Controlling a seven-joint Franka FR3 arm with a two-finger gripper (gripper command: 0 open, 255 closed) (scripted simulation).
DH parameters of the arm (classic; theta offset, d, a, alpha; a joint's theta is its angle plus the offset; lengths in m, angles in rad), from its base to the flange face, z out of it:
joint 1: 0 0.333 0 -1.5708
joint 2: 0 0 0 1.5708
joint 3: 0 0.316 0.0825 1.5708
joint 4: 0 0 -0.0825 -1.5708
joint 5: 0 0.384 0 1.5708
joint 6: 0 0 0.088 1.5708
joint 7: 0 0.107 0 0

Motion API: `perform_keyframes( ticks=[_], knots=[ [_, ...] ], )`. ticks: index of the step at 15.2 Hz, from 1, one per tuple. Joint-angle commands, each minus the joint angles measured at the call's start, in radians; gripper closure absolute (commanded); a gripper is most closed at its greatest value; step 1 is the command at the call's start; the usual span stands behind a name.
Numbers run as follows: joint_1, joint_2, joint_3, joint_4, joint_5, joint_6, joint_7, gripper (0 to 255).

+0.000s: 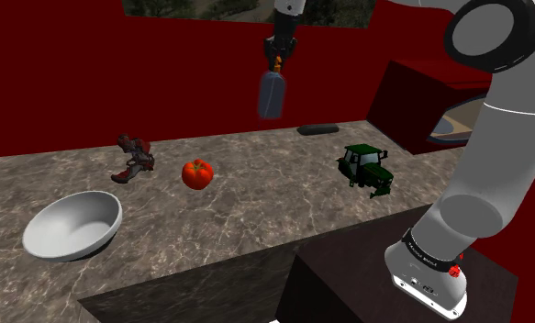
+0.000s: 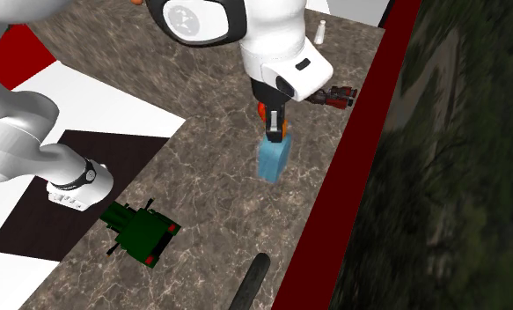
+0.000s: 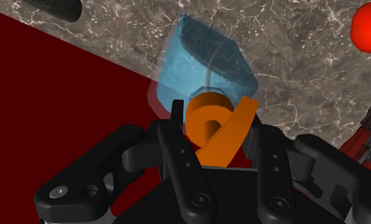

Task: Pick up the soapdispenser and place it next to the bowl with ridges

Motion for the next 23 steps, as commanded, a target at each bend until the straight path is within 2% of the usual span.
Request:
perform_keyframes(
  ticks=[1, 12, 18, 23],
  knots=[
    [0.013, -0.008, 0.007, 0.0, -0.003, -0.007, 0.021, 255],
    [0.164, -0.054, 0.097, -0.066, -0.045, 0.016, 0.265, 255],
    [0.251, -0.026, 0.146, -0.03, -0.075, 0.005, 0.402, 255],
    [0.329, 0.028, 0.184, 0.042, -0.107, -0.019, 0.516, 255]
  ],
)
